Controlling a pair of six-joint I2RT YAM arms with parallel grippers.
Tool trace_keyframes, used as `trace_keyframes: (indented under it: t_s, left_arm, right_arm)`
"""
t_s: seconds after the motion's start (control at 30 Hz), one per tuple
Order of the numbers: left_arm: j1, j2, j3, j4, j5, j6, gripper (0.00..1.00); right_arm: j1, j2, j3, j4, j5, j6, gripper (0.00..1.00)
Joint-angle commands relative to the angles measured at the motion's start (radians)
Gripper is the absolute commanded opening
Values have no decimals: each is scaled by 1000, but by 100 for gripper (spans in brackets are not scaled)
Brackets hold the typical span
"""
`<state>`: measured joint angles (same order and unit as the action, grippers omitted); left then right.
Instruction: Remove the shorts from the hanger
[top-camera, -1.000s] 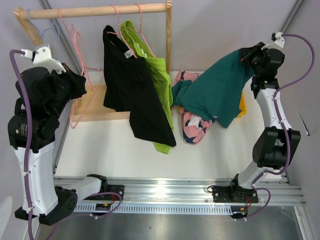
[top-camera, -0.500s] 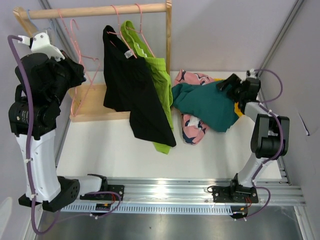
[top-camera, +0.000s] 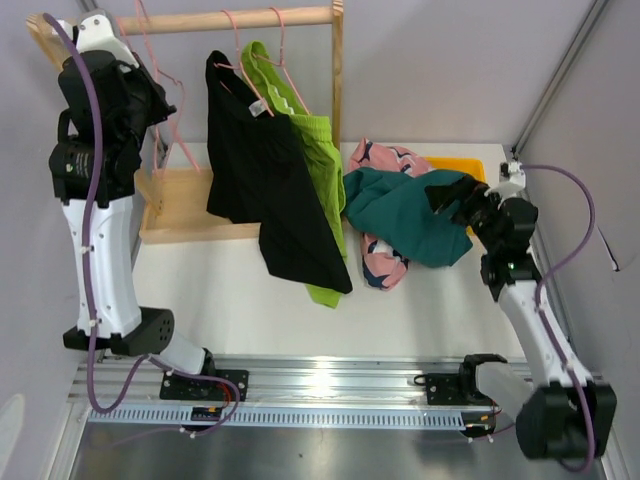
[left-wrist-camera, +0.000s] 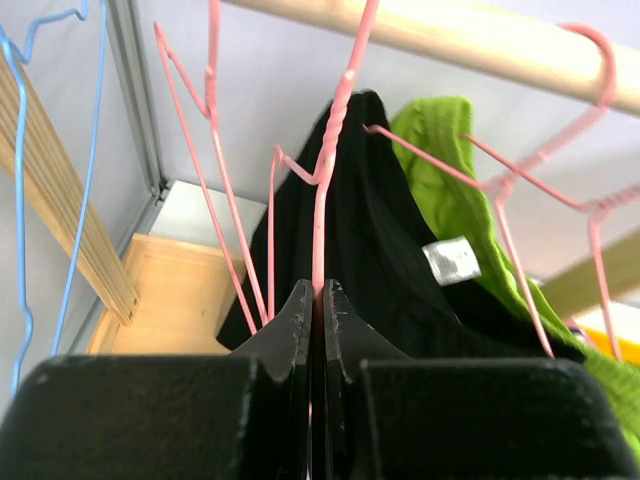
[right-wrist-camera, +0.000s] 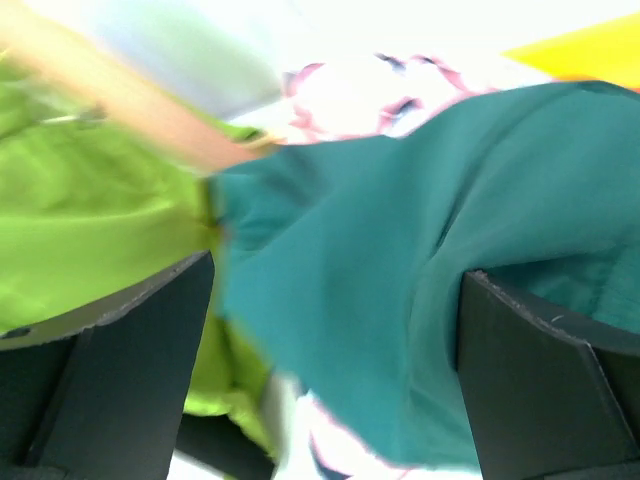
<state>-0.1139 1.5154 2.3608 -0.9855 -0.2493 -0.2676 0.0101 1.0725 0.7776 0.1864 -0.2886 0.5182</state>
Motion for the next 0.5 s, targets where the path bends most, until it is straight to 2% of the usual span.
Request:
trace_keyframes:
  t_s: [0.0, 0.17, 0.27, 0.47]
  left_arm:
    - [49, 45, 61, 93, 27, 18, 0]
    - [83, 115, 77, 157, 65, 16, 0]
    - [86, 141, 89, 174, 85, 18, 0]
    - [91, 167, 86, 170, 111, 8, 0]
  right_arm:
    - [50, -161, -81, -108, 51, -53, 99]
    - [129, -360, -146, -246, 91, -75, 99]
    - [174, -425, -164, -294, 109, -81, 99]
    - [232, -456, -164, -327, 134, -72, 99]
